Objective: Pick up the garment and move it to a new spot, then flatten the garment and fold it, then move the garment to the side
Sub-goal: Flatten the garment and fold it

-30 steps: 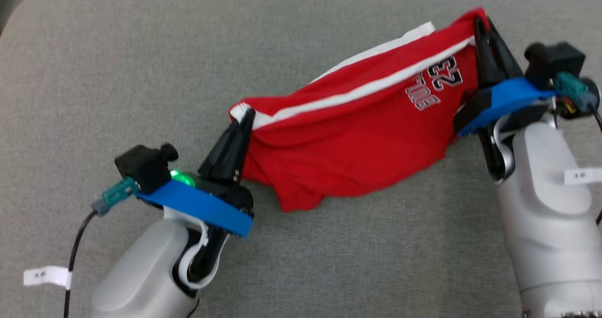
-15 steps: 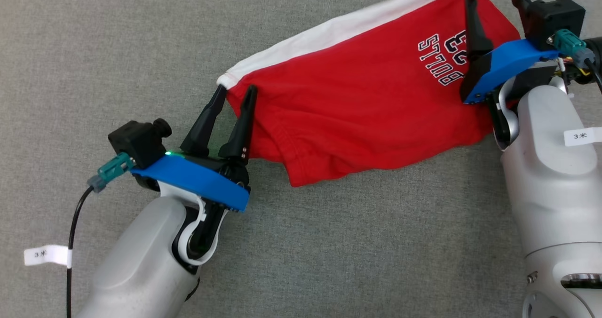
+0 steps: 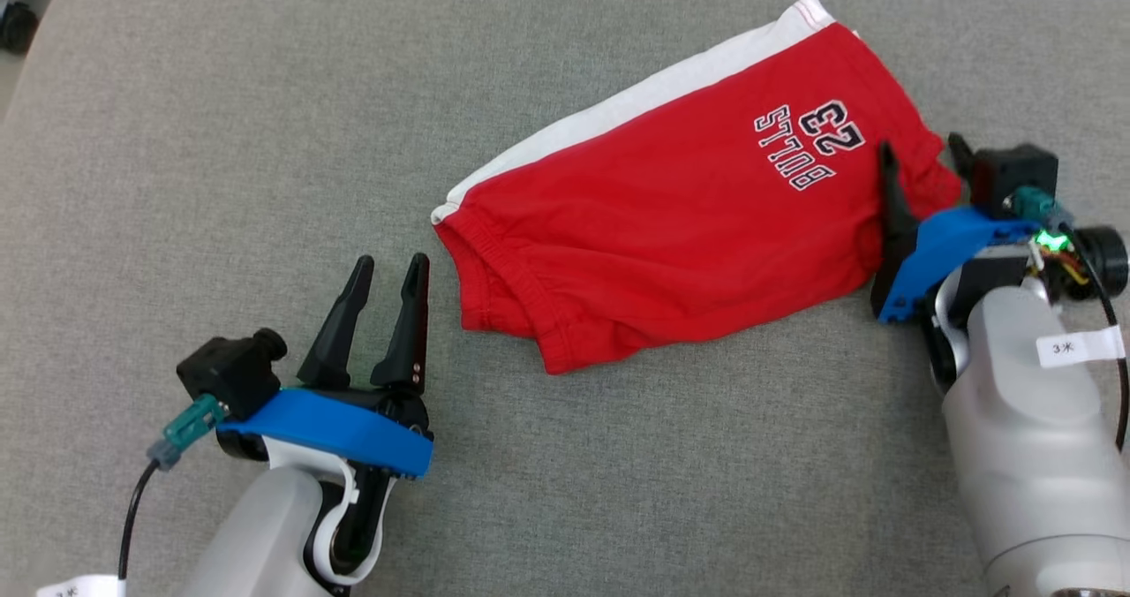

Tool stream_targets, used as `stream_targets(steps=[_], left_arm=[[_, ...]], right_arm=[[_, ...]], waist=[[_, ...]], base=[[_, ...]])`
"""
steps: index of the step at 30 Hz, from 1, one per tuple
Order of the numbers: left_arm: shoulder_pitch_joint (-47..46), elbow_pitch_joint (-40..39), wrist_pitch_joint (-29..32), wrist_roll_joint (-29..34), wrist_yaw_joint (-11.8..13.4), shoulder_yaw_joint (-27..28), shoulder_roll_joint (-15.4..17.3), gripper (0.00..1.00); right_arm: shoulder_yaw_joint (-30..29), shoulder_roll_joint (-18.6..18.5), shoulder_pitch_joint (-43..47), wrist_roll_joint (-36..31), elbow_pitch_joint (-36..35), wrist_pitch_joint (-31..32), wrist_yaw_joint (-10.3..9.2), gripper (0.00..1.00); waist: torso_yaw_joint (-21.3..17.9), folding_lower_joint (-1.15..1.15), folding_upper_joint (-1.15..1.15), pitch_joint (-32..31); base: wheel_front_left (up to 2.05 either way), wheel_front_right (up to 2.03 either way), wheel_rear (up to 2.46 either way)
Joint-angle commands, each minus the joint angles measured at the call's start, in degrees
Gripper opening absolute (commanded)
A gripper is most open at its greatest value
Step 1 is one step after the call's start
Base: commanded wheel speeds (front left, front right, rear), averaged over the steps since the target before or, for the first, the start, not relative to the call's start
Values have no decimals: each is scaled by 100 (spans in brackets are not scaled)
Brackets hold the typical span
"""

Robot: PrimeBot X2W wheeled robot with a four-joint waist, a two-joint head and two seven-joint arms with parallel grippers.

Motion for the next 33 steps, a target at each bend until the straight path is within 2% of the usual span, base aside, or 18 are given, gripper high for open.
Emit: stream_targets(steps=[1, 4, 5, 6, 7, 12, 17, 24, 29, 33], left_arm=[[79, -22, -15, 62, 9, 48, 4, 100], [243, -17, -15, 179, 9, 152, -23, 100], [290, -3, -15, 239, 9, 172, -22, 100], [333, 5, -15, 298, 9, 198, -25, 100], [383, 17, -15, 340, 9, 240, -38, 100], [609, 101, -15, 551, 9, 354, -74, 100], [906, 200, -15, 766, 9, 446, -111, 100], [1512, 294, -15, 1168, 9, 579, -257, 100], [1979, 333, -15, 1412, 9, 594, -409, 100], [2198, 292, -15, 1542, 9, 590, -509, 100]], right_arm=[[22, -8, 100, 82, 109, 28, 0, 100], [92, -4, 302, 354, 507, 111, 0, 100], [115, -3, 365, 410, 633, 146, 0, 75], [126, -3, 421, 485, 734, 130, 0, 4], [109, -2, 469, 580, 810, 86, 0, 0], [4, -16, 661, 975, 986, -183, -4, 0], [-21, -16, 1019, 1457, 866, -328, -4, 0], [207, -15, 2128, 2462, -27, -342, -2, 0], [285, -16, 2989, 2875, -493, -342, -1, 0], [251, -14, 3471, 3020, -738, -343, -1, 0]], waist=[[-25, 1, 0, -57], [-49, 1, 0, -172], [-59, 1, 0, -216], [-69, 1, 0, -262], [-78, 1, 0, -314], [-139, 1, 0, -631], [-221, 1, 0, -1074], [-384, 1, 0, -1826], [-466, 1, 0, -2265], [-483, 1, 0, -2375]], base=[[0, 0, 0], [0, 0, 0], [0, 0, 0], [0, 0, 0], [0, 0, 0], [0, 0, 0], [0, 0, 0], [0, 0, 0], [0, 0, 0], [0, 0, 0]])
